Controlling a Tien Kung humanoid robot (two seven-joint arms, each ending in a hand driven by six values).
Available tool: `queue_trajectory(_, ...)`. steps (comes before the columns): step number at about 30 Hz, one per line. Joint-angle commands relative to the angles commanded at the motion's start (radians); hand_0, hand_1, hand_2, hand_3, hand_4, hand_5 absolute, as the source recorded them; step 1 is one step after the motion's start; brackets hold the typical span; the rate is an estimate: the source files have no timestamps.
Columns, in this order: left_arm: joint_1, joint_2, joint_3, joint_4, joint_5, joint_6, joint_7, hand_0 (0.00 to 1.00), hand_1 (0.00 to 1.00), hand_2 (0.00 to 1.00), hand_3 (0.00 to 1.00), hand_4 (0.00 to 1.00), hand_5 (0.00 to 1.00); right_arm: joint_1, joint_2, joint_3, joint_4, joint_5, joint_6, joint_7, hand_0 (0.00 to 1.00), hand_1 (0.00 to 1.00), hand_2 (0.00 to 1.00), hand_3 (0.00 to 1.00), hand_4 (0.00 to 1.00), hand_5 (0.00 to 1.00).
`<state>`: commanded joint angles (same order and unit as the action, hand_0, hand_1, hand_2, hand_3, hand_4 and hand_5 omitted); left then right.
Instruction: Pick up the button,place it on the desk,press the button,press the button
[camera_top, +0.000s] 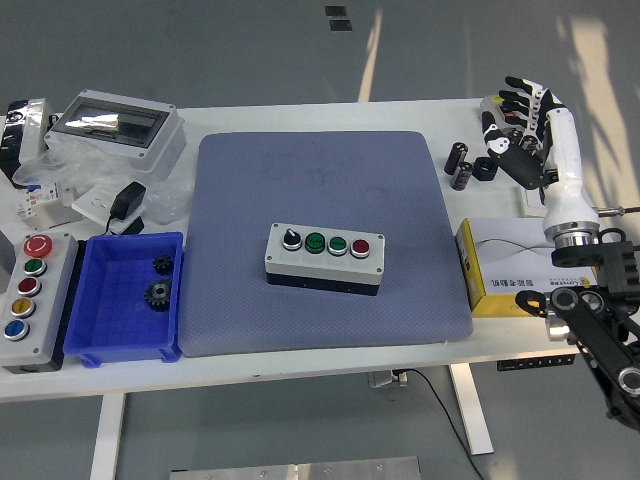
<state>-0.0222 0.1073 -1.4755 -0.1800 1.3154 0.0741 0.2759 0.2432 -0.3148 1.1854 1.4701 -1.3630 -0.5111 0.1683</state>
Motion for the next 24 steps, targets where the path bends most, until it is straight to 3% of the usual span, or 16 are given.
queue_trajectory(13, -0.003, 0.004, 0.006, 0.0, -0.007, 0.0, -0.002, 0.622, 0.577, 0.54, 0.604, 0.588, 0.176, -0.006, -0.007, 0.031, 0.03, 0.014, -0.004, 0.03, 0.712, 0.754, 0.751, 0.77, 0.696, 0.315)
queue_trajectory(24, -0.018, 0.015, 0.001, 0.0, 0.02, -0.005, 0.0, 0.622, 0.578, 0.541, 0.606, 0.594, 0.176, -0.054, -0.003, 0.122, 0.069, 0.025, -0.008, 0.052, 0.715, 0.757, 0.756, 0.772, 0.696, 0.308)
